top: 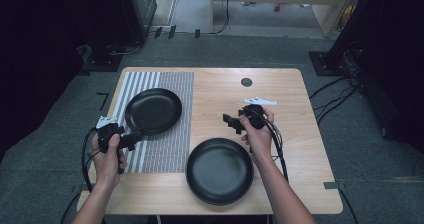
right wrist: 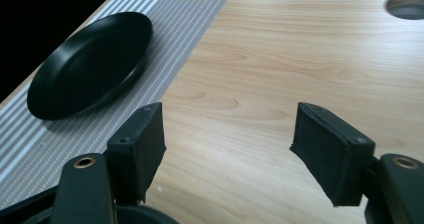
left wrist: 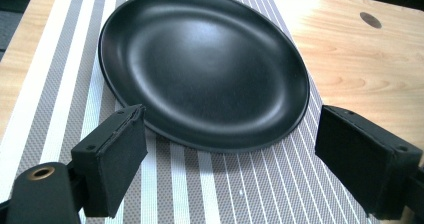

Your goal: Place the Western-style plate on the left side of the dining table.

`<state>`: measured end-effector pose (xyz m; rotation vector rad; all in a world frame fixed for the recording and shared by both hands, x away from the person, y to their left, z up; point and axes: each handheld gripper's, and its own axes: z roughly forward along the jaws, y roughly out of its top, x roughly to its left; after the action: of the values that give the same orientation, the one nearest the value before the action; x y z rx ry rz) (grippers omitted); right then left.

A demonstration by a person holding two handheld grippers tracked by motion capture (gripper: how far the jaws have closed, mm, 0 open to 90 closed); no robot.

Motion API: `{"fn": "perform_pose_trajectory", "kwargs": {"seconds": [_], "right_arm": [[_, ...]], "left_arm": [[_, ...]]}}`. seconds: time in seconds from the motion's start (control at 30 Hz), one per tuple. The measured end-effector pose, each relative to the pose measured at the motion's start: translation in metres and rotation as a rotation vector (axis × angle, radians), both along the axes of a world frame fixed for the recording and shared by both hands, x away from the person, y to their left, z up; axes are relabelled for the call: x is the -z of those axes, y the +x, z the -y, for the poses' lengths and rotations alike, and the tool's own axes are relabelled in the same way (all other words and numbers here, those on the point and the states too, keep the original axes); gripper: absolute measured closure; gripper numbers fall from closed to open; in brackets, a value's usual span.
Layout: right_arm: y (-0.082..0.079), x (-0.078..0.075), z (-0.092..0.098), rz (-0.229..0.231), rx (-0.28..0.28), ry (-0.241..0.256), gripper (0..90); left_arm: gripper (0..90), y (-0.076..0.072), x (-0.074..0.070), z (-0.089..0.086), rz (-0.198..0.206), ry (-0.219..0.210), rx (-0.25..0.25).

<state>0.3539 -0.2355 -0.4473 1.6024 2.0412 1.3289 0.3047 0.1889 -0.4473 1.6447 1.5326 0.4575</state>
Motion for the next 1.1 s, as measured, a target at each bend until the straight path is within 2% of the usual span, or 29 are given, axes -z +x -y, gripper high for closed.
{"fn": "perform_pose_trajectory", "kwargs": {"seconds": [0.1, 0.27, 0.37, 0.6, 0.67, 0.77, 0.8, 0.83, 0.87, 1.1], "right_arm": [[-0.007, 0.001, 0.007, 0.005, 0.002, 0.0, 28.7], [-0.027, 0.003, 0.033, 0.015, 0.03, 0.0, 28.7], [-0.033, 0.005, 0.041, 0.017, 0.036, -0.004, 28.7], [-0.063, 0.013, 0.072, 0.026, 0.077, 0.016, 28.5], [-0.07, 0.015, 0.081, 0.031, 0.092, 0.013, 28.5], [-0.077, 0.017, 0.089, 0.033, 0.105, 0.007, 28.5], [-0.083, 0.019, 0.098, 0.04, 0.115, -0.001, 28.5], [-0.087, 0.02, 0.102, 0.044, 0.122, -0.005, 28.4], [-0.09, 0.021, 0.106, 0.049, 0.127, -0.008, 28.2], [-0.108, 0.031, 0.133, 0.048, 0.172, -0.029, 27.7]], "left_arm": [[12.9, -0.006, 0.004, 0.0, 0.003, 0.008, 0.0], [12.9, -0.024, 0.013, -0.002, 0.003, 0.026, -0.004], [12.9, -0.029, 0.016, -0.003, -0.002, 0.032, -0.003], [12.9, -0.047, 0.027, -0.012, 0.004, 0.04, -0.025], [12.9, -0.054, 0.03, -0.016, 0.01, 0.071, -0.032], [12.9, -0.058, 0.031, -0.019, 0.016, 0.082, -0.039], [12.9, -0.062, 0.032, -0.021, 0.024, 0.103, -0.046], [12.9, -0.062, 0.032, -0.021, 0.024, 0.103, -0.046], [12.9, -0.066, 0.035, -0.024, 0.026, 0.12, -0.045], [12.9, -0.075, 0.046, -0.034, 0.01, 0.146, -0.068]]}}
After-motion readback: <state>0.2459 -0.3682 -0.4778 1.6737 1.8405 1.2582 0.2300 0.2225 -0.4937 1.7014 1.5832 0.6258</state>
